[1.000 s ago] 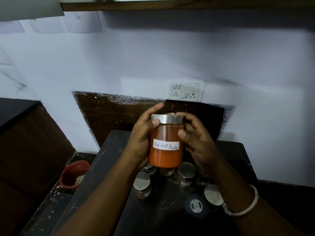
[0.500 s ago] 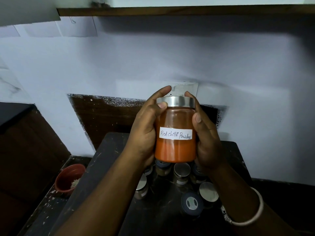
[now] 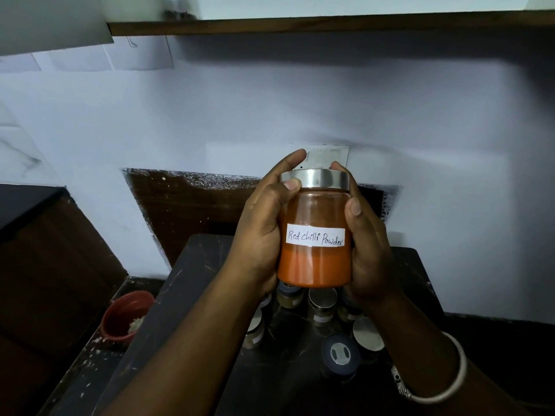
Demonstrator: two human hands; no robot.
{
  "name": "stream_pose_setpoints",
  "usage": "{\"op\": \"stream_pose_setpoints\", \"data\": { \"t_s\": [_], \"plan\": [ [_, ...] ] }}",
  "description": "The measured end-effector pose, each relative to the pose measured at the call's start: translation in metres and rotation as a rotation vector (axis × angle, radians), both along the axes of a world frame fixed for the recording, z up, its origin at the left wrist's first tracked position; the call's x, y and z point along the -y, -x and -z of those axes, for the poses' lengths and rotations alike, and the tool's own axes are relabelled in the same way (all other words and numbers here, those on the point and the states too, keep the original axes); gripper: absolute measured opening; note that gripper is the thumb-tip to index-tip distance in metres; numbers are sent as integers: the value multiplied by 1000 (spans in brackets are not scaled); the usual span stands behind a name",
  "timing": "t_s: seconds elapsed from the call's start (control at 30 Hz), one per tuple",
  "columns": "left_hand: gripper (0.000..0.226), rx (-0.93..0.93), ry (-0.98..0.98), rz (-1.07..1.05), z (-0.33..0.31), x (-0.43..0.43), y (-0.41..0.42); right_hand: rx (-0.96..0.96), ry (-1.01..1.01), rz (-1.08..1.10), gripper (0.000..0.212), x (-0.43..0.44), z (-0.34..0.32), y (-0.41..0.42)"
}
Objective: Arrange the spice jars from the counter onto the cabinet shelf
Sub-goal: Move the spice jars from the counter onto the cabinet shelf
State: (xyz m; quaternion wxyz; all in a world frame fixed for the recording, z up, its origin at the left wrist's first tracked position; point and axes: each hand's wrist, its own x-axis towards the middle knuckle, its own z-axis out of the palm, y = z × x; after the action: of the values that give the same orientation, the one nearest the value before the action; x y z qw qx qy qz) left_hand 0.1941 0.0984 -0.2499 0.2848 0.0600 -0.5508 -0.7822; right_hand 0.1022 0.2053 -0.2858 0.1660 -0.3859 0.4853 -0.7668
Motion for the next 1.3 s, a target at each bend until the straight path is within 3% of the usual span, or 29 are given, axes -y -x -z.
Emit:
{"op": "stream_pose_setpoints", "data": {
  "t_s": [0.3, 1.3],
  "plan": [
    [60, -11, -35, 12, -1, -1, -4, 14, 29, -7, 67, 2, 1, -4],
    [56, -34, 15, 9, -8, 13, 6, 12, 9, -24, 71, 11, -9, 1]
  ]
}}
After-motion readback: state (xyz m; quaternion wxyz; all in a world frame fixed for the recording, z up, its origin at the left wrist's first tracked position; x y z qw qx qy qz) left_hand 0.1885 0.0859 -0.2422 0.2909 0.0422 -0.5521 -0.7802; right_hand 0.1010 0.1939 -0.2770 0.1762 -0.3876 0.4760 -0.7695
